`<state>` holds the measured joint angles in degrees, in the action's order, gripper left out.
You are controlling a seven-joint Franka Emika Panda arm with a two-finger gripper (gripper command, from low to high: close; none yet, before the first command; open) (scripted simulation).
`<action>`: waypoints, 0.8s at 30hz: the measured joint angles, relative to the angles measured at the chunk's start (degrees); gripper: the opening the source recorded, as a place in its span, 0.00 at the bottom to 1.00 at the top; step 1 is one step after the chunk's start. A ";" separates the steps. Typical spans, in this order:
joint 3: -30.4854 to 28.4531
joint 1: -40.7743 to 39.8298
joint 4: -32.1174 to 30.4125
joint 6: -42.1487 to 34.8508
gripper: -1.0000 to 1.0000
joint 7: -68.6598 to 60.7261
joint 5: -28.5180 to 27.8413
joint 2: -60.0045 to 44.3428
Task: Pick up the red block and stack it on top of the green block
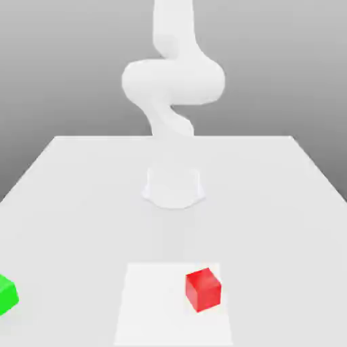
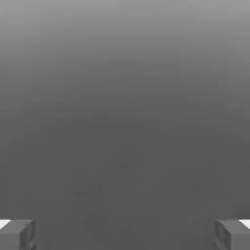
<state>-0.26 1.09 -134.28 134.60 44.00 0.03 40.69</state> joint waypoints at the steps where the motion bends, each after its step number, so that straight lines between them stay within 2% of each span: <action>1: -0.11 0.49 -1.10 1.26 0.50 -0.82 0.02 -2.30; 20: 0.20 6.80 -20.20 22.97 0.50 -14.85 0.13 -41.99; 24: 0.07 6.97 -20.10 29.49 0.50 -15.42 0.04 -50.29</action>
<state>-0.19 8.07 -154.39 164.09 28.58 0.07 -9.60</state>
